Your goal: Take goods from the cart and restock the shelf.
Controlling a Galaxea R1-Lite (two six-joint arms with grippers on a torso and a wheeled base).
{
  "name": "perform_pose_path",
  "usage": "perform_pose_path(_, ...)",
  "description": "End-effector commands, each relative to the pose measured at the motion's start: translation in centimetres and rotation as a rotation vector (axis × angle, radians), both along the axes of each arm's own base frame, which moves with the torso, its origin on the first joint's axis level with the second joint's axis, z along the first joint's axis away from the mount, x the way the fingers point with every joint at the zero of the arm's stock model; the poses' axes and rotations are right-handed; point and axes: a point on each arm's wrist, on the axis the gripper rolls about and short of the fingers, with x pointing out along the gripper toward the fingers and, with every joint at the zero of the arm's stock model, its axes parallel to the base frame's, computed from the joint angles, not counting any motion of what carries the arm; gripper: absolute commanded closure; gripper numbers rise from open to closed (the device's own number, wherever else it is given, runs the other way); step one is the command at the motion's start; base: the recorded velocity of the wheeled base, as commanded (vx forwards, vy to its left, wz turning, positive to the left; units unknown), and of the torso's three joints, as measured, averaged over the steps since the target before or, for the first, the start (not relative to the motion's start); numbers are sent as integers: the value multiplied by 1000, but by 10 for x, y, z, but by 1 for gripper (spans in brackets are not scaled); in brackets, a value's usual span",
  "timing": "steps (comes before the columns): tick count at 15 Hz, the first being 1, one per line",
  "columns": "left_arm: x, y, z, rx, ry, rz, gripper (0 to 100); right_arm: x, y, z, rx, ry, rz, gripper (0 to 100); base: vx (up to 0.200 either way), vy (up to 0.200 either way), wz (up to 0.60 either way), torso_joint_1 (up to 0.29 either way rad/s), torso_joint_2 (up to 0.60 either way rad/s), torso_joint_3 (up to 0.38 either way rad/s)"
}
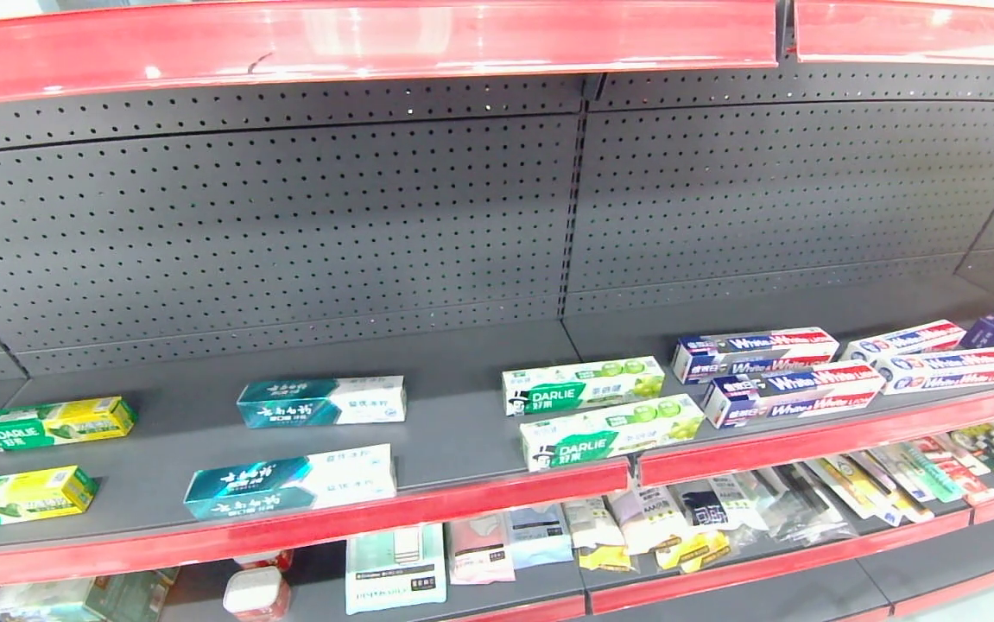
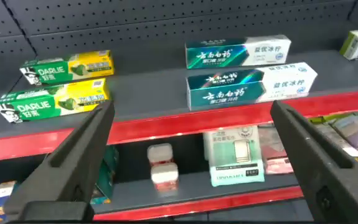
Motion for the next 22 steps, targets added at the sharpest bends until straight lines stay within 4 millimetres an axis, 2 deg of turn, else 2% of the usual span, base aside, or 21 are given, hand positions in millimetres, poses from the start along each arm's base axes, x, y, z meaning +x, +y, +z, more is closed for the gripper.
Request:
perform_pose_path(1, 0, 2, 0, -67, 1, 91, 0, 0, 0, 0, -3, 2, 0, 0, 0, 0, 0, 0, 0, 0)
perform_pose_path(4, 0, 2, 0, -88, -2, 104, 0, 0, 0, 0, -4, 2, -1, 0, 0, 0, 0, 0, 0, 0)
perform_pose_path(13, 0, 2, 0, -85, -1, 85, 0, 0, 0, 0, -3, 2, -3, 0, 0, 0, 600, 1, 0, 3)
perform_pose_path(22, 0, 0, 0, -26, 4, 20, 0, 0, 0, 0, -6, 2, -3, 0, 0, 0, 0, 0, 0, 0)
